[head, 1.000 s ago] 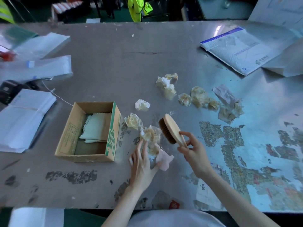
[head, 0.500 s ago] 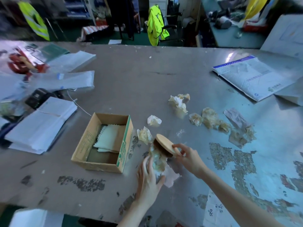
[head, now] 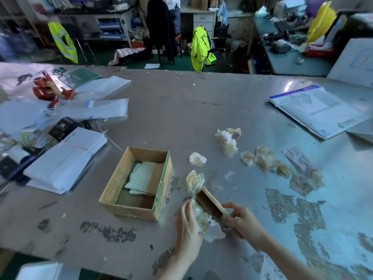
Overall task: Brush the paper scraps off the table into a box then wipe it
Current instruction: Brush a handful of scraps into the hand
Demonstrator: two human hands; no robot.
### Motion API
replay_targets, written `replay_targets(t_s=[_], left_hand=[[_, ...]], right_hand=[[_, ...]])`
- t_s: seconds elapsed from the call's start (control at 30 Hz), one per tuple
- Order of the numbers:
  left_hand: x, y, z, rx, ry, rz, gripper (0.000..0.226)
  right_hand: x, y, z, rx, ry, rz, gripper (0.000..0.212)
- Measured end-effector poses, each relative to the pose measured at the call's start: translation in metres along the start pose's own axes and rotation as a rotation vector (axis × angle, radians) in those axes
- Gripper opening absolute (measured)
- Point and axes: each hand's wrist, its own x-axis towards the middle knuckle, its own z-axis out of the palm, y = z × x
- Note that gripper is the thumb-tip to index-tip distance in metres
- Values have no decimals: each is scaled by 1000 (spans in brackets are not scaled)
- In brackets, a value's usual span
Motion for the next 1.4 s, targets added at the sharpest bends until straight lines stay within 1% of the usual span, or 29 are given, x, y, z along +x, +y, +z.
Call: replay_targets(t_s=[0.1, 0.27, 0.43, 0.67, 0.73, 0.87, 1.07, 1.17, 1.3, 1.4], left_hand=[[0, 1, -1, -28, 10, 13, 86], [-1, 5, -5, -137, 56, 23, 93], [-2, 10, -10, -227, 98, 31, 81], [1, 15, -14, -297, 112, -4, 79], [5, 17, -16, -315, 130, -18, 75], [13, 23, -21, -321, 143, -30, 67], [17, 27, -31, -284, 85, 40, 69], [8, 27, -37, -284, 78, 77, 69], [-9, 24, -41, -308, 105, 71, 71], [-21, 18, -40, -242, 55, 54, 69]], right_hand=[[-3, 4, 5, 85, 23, 17, 42], [-8, 7, 6, 146, -2, 28, 35], [-12, 13, 5, 195, -9, 33, 35], [-16, 9, 4, 235, -20, 23, 31], [-18, 6, 3, 238, -29, 30, 34], [-19, 2, -2, 243, -25, 34, 44], [-19, 2, -11, 288, -30, 28, 49], [-23, 4, -15, 263, -51, 20, 45], [-27, 11, -12, 221, -74, 6, 36], [-29, 17, -10, 180, -54, 6, 37]])
